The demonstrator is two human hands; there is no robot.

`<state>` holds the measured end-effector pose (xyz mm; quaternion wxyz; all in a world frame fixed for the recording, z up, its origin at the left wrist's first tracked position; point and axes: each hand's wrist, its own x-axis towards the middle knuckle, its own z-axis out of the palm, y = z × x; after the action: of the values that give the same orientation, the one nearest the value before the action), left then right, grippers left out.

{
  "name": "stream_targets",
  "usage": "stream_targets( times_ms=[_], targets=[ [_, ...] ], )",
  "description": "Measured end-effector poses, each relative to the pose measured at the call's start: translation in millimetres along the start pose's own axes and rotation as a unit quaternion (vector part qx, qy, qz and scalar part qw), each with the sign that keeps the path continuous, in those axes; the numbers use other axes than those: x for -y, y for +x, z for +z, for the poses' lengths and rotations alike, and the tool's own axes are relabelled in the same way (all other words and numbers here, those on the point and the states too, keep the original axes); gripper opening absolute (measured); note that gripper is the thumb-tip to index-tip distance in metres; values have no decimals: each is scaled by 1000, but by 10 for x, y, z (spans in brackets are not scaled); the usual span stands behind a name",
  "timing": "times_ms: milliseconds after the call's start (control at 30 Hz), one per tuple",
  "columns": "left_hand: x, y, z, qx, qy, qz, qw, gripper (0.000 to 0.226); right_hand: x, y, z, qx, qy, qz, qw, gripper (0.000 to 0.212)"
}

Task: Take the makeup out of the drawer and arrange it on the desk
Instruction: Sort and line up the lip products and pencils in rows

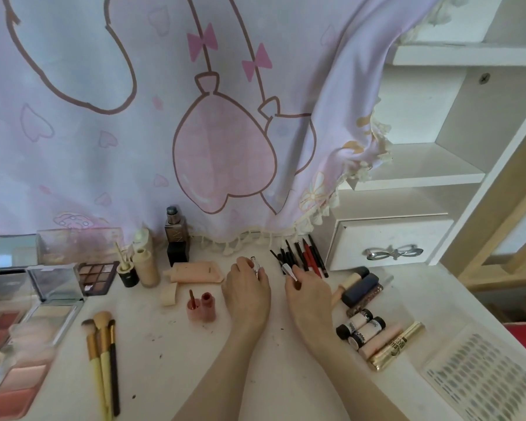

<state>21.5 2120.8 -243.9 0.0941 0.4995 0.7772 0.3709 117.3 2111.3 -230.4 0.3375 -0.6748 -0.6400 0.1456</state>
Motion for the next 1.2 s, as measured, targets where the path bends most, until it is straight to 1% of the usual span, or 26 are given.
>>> stream_targets(
  times_ms=[100,233,400,600,800,1000,1200],
  targets=[
    [23,21,47,1,-1,1,1000,22,-16,16,88,24,-42,-31,998,23],
    [66,22,75,7,12,16,1000,22,4,-5,141,-18,-65,-68,995,22],
    [76,47,100,32,37,16,999,22,8,44,198,15,-115,-86,989,31],
    [86,75,116,45,37,19,998,25,-14,51,224,44,-145,-88,985,34],
    [84,75,101,46,29,22,998,25,-16,46,213,55,-142,-102,983,34],
    [88,59,76,41,15,33,999,24,-37,61,153,59,-106,-103,987,29],
    [97,46,38,51,20,43,998,26,-47,71,129,63,-127,-114,983,29]
  ],
)
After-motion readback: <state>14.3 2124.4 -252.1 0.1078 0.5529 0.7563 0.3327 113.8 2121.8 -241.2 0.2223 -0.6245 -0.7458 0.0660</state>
